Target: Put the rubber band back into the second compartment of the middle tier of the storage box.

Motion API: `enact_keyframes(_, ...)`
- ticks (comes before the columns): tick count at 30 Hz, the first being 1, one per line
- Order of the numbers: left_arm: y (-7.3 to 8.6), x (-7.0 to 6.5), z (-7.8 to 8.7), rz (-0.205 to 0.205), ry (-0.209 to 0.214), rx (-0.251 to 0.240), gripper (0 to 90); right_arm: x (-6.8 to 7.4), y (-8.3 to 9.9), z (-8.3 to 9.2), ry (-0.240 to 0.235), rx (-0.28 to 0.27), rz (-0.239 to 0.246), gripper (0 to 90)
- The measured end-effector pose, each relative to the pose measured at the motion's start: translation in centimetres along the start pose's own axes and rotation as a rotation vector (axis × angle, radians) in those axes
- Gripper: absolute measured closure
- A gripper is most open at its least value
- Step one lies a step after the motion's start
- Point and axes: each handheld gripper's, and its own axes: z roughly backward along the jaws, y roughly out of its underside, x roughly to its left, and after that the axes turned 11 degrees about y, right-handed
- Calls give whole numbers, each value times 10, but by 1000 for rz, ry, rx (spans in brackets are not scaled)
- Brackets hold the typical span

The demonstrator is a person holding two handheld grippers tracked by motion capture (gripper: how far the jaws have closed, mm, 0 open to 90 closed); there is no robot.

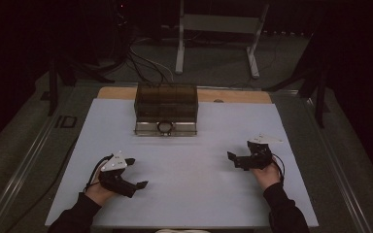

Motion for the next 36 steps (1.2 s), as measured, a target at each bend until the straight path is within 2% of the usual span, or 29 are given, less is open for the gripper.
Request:
enact_keyframes(6, 0, 0, 0, 1, -1, -2, 26, 1, 13, 5, 6, 25, 8, 25)
enact_keyframes(15, 0, -1, 0, -1, -2, -1, 27, 3, 30, 16, 19, 28, 7, 15)
enact_keyframes(19, 0, 0, 0, -1, -1, -1, 27, 3, 33, 18, 21, 28, 1, 15)
enact_keyframes(24, 0, -1, 1, -1, -2, -2, 27, 1, 40, 21, 44, 37, -3, 16)
enact_keyframes(31, 0, -1, 0, -1, 0, -2, 26, 2, 46, 24, 36, 39, -29, 16)
enact_keyframes(36, 0, -1, 0, -4, 13, -8, 26, 5, 47, 24, 27, 39, -18, 16)
